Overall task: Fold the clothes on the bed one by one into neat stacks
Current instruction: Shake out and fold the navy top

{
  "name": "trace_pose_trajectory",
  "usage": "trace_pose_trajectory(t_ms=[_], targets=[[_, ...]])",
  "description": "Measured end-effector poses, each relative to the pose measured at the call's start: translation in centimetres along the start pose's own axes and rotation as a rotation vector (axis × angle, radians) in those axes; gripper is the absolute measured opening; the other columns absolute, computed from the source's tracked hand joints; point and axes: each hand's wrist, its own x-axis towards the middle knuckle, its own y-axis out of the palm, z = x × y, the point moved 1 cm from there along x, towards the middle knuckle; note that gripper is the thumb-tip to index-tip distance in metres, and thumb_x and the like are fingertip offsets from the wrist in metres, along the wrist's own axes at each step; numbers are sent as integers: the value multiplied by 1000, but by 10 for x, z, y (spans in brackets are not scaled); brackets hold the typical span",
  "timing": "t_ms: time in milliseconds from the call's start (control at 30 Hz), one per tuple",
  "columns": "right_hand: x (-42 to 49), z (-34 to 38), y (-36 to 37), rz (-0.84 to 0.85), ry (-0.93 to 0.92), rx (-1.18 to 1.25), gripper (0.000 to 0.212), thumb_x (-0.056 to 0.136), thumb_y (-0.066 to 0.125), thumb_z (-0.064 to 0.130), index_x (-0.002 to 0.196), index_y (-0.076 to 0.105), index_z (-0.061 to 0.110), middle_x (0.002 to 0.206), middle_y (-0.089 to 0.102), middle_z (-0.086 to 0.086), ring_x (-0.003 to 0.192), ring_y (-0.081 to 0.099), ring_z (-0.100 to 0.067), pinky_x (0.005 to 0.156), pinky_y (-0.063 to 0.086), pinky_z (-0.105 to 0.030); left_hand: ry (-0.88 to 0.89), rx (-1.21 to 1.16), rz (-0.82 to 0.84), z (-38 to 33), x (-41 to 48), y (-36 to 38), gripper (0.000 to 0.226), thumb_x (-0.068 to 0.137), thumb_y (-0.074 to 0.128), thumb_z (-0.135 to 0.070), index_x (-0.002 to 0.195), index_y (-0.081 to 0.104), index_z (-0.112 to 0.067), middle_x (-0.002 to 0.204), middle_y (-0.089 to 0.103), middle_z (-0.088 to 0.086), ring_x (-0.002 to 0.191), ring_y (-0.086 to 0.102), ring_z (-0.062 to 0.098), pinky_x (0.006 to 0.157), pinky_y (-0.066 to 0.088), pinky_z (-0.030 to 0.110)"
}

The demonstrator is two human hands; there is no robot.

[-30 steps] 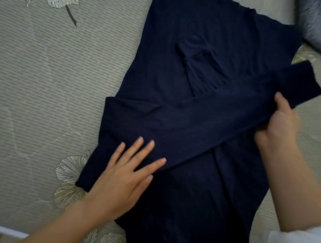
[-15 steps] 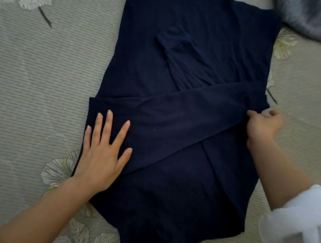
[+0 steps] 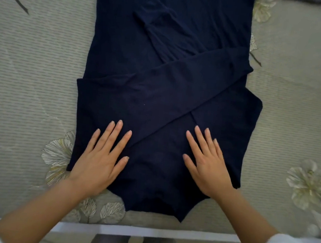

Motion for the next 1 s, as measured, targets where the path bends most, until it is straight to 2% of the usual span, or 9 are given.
trace_pose_trajectory(t_ms=[267, 400, 567, 667, 733, 800, 867, 933, 1000], targets=[[-99, -37, 17, 159, -276, 7, 84, 79, 49, 40, 153, 11, 33, 162, 2, 0, 149, -2, -20, 121, 8, -40, 221, 24, 158, 1, -39, 5, 88, 82, 39, -69, 152, -1, -34, 160, -14, 9, 147, -14, 25, 117, -3, 39], [-104, -39, 30, -18, -231, -7, 72, 90, 52, 39, 152, 16, 36, 161, 12, -6, 149, 7, -26, 118, 17, -44, 222, 5, 162, -4, -40, 7, 93, 77, 58, -64, 148, -1, -49, 158, -22, 5, 144, -22, 27, 116, -1, 46], [-79, -31, 29, -202, -150, -45, 65, 84, 65, 25, 145, 40, 30, 156, 26, -9, 146, 15, -32, 117, 11, -46, 148, -108, 84, -13, -34, 2, 72, 84, 59, -13, 140, 34, -49, 160, -5, -4, 145, -16, 18, 116, -6, 39], [-61, -34, 13, -160, 30, 185, 48, 92, 57, 14, 137, 52, 30, 150, 40, -2, 143, 28, -25, 112, 20, -38, 109, -225, 20, -18, -22, -8, 32, 90, 59, -19, 120, 65, -27, 157, 23, -1, 146, 5, 12, 117, 0, 34], [-53, -40, -6, -203, 115, 414, 39, 94, 49, 10, 127, 58, 28, 125, 62, -1, 117, 54, -24, 90, 36, -30, 82, -269, 33, -21, -13, -14, 28, 94, 54, -24, 120, 65, -22, 152, 28, -7, 145, 14, 12, 117, 6, 31], [-47, -45, -24, -183, 151, 540, 30, 96, 44, 11, 118, 58, 27, 103, 66, 1, 93, 58, -23, 75, 38, -30, -28, -407, 49, -28, -10, -24, 31, 97, 48, -29, 125, 61, -27, 141, 40, -15, 137, 35, 13, 112, 24, 29], [-47, -47, -32, -61, 125, 497, 24, 98, 42, 14, 112, 58, 25, 99, 66, 1, 90, 58, -23, 75, 42, -35, -98, -486, 7, -37, -9, -34, 24, 95, 41, -39, 96, 65, -45, 102, 66, -27, 97, 62, 13, 79, 45, 25], [-52, -49, -35, 25, 121, 521, 22, 98, 43, 13, 105, 60, 25, 96, 66, 2, 90, 59, -23, 77, 44, -35, -141, -470, -12, -45, -11, -41, 34, 95, 39, -45, 65, 55, -37, 60, 61, -17, 61, 54, 7, 55, 36, 22], [-60, -50, -37, 77, 131, 604, 24, 98, 45, 11, 106, 62, 26, 102, 66, 3, 98, 59, -21, 87, 45, -35, -203, -437, 61, -53, -17, -44, 46, 94, 38, -51, 59, 50, -22, 53, 55, -6, 56, 52, 10, 51, 35, 23]])
